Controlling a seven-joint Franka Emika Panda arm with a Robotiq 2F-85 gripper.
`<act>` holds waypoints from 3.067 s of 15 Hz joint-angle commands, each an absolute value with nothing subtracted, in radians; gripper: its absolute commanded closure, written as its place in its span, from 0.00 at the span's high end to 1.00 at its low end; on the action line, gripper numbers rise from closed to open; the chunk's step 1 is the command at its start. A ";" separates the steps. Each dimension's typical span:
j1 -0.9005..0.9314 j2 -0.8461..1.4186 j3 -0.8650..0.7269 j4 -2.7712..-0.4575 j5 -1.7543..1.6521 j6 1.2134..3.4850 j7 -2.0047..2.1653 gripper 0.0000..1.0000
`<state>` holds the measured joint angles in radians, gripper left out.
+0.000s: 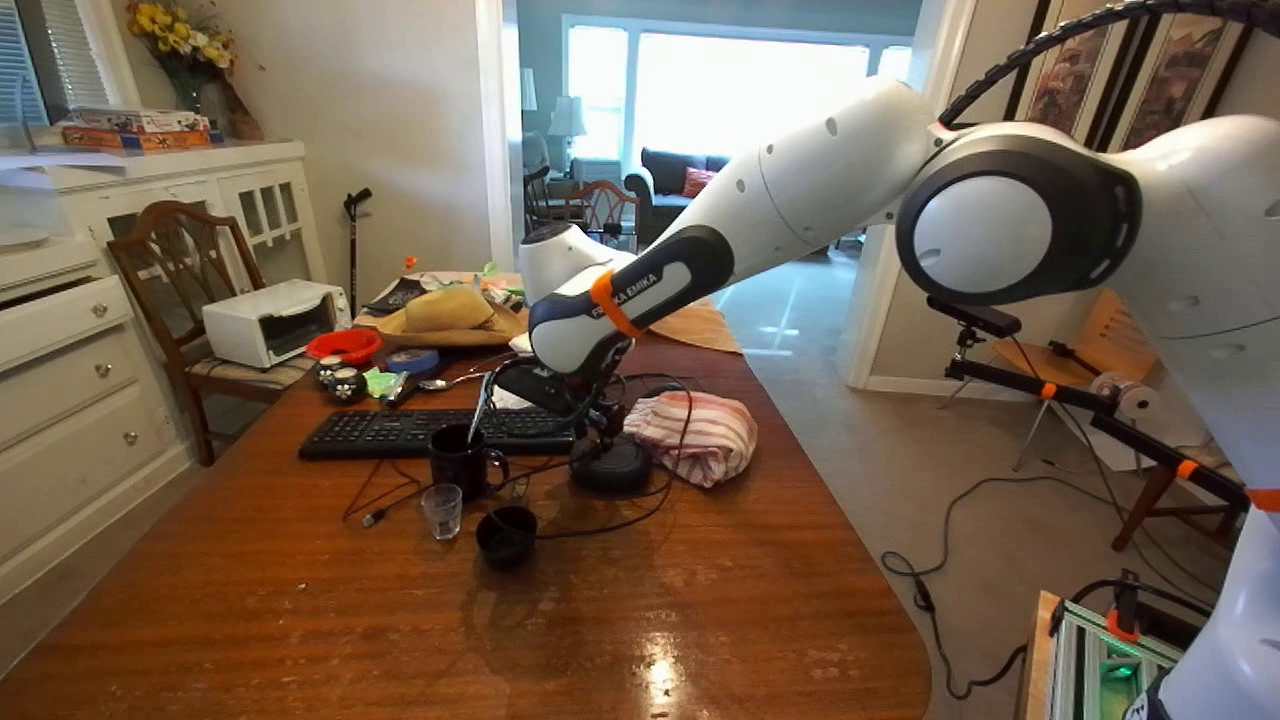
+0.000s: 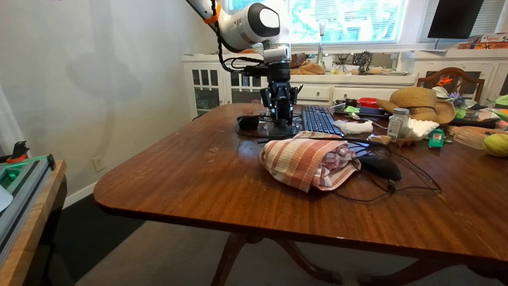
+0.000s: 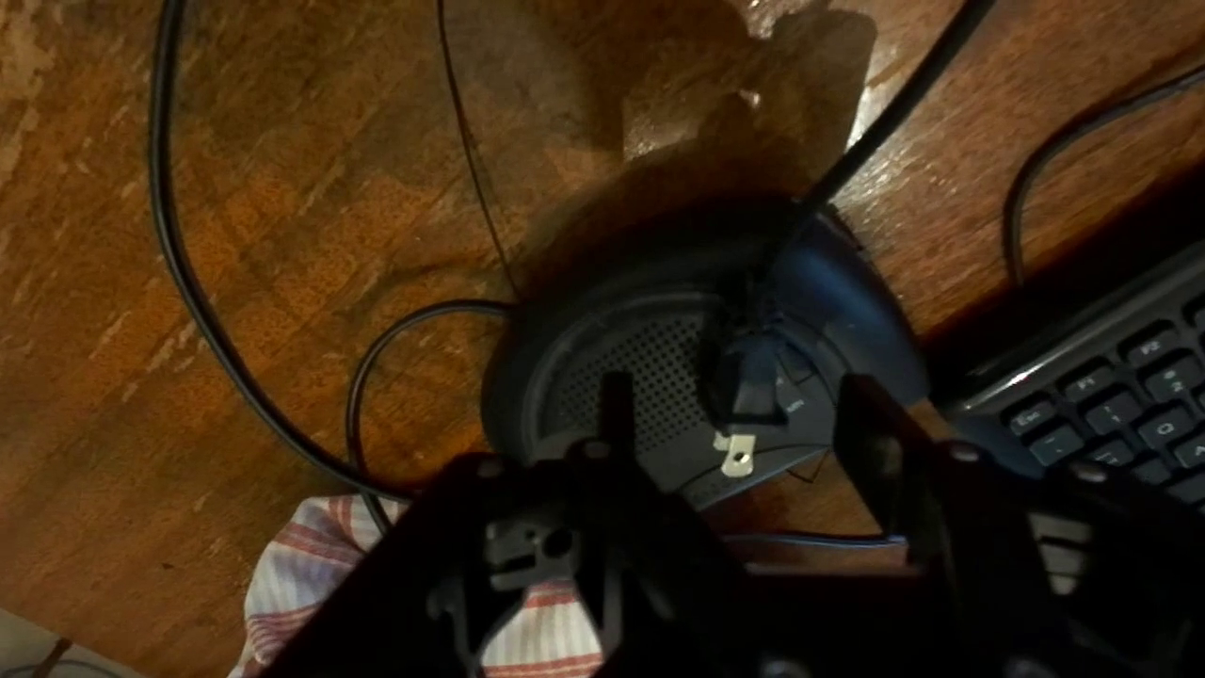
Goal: Move the black cable on the speaker to the left
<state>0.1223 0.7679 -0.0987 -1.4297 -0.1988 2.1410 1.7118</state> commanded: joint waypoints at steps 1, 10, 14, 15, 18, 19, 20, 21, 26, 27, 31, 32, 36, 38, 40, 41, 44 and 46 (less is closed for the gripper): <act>0.141 0.808 -0.115 -1.374 -0.178 2.091 1.718 0.54; 0.145 0.835 -0.119 -1.341 -0.177 2.058 1.719 0.18; 0.145 0.841 -0.122 -1.335 -0.178 2.057 1.720 0.06; 0.146 0.840 -0.122 -1.336 -0.178 2.056 1.721 0.06; 0.146 0.820 -0.119 -1.343 -0.172 2.054 1.723 0.06; 0.147 0.808 -0.119 -1.345 -0.169 2.050 1.724 0.06; 0.147 0.795 -0.120 -1.347 -0.166 2.047 1.723 0.06; 0.147 0.773 -0.119 -1.358 -0.164 2.036 1.717 0.06; 0.111 0.634 -0.051 -1.483 -0.120 2.048 1.514 0.06; 0.113 0.608 -0.044 -1.505 -0.114 2.052 1.467 0.06; 0.110 0.525 -0.012 -1.572 -0.090 2.053 1.257 0.06; 0.109 0.514 -0.006 -1.584 -0.087 2.065 1.204 0.06; 0.118 0.498 0.003 -1.605 -0.096 2.085 0.998 0.06; 0.136 0.506 0.001 -1.609 -0.120 2.101 0.917 0.06; 0.150 0.509 0.009 -1.622 -0.122 2.139 0.837 0.06; 0.158 0.509 0.013 -1.633 -0.123 2.174 0.804 0.06; 0.180 0.519 0.031 -1.649 -0.114 2.272 0.693 0.06; 0.188 0.529 0.050 -1.651 -0.094 2.336 0.610 0.06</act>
<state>0.1760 0.5282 0.0331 -1.6223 -0.1121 2.2466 0.7213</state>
